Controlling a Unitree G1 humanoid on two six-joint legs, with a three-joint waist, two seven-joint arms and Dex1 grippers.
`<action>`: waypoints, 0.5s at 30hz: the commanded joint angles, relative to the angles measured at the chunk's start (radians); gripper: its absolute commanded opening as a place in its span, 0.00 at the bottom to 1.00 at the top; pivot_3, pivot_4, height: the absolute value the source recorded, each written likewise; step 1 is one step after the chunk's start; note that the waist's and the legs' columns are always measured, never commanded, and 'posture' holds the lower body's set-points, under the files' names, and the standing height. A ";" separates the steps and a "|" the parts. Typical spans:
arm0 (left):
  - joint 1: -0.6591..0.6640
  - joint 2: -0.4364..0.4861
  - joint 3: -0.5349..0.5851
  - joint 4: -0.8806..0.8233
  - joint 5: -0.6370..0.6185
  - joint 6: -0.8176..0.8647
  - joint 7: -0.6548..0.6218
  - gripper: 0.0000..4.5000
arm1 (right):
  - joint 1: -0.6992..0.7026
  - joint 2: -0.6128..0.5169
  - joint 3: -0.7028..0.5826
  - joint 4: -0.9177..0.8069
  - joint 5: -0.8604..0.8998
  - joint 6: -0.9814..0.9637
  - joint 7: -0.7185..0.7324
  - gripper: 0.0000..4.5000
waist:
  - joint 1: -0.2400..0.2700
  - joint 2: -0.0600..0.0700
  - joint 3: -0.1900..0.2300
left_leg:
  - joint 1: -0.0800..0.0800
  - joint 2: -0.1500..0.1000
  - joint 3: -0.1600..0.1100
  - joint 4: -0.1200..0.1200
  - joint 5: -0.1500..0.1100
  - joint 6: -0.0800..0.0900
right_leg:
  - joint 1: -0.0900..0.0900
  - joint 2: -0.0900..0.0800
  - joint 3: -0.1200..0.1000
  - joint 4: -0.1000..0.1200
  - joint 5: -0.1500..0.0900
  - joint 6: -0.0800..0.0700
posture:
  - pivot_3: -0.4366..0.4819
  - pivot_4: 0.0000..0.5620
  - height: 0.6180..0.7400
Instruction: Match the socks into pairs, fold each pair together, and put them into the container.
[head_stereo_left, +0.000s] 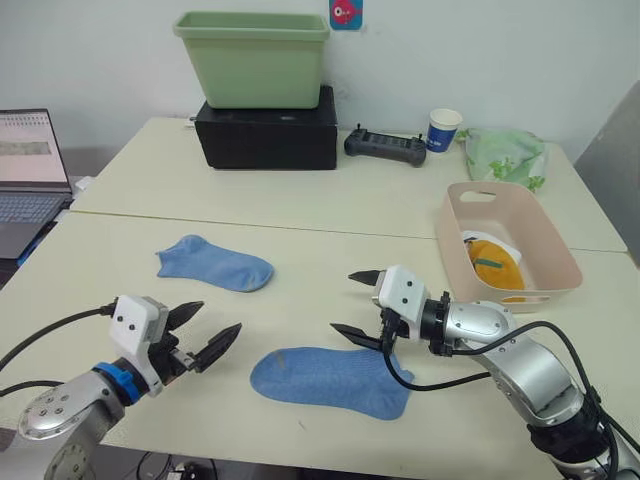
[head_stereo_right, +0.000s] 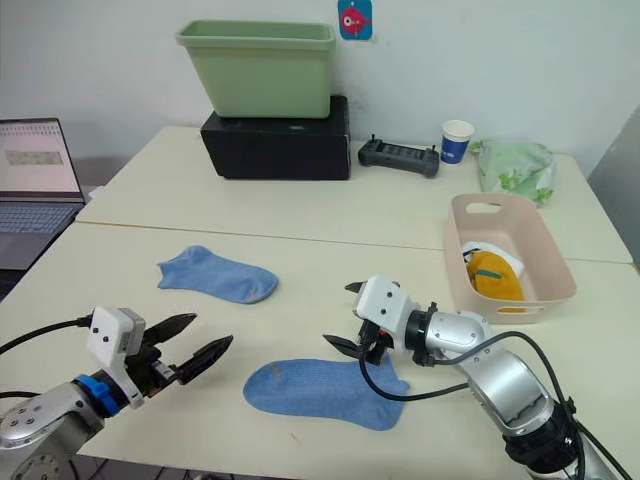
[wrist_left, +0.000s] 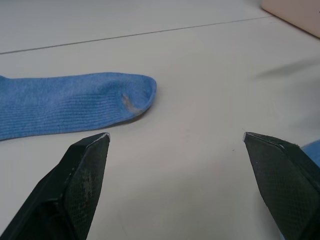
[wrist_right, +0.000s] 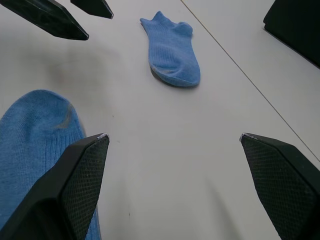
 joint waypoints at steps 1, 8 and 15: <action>-0.035 -0.005 -0.026 0.000 0.037 -0.028 0.035 0.99 | -0.031 0.018 0.005 -0.003 -0.018 -0.033 0.013 1.00 | 0.002 0.000 0.000 | 0.000 0.000 0.000 0.000 0.000 0.000 | 0.000 0.000 0.000 0.000 0.000 0.000 | 0.48 0.27 0.84; -0.193 0.038 -0.194 0.109 0.254 -0.090 0.092 0.99 | -0.052 0.051 -0.034 -0.012 0.023 0.008 0.031 1.00 | 0.004 0.000 0.000 | 0.000 -0.001 0.000 0.000 0.000 0.000 | 0.000 0.001 0.000 0.000 0.000 0.000 | 0.48 0.27 0.84; -0.410 -0.010 -0.335 0.308 0.355 -0.095 0.121 0.99 | -0.031 0.043 -0.075 -0.051 0.051 0.049 0.024 1.00 | 0.005 0.000 0.000 | -0.001 -0.001 0.000 0.000 0.000 0.000 | 0.000 0.001 -0.002 0.000 0.000 0.000 | 0.48 0.27 0.84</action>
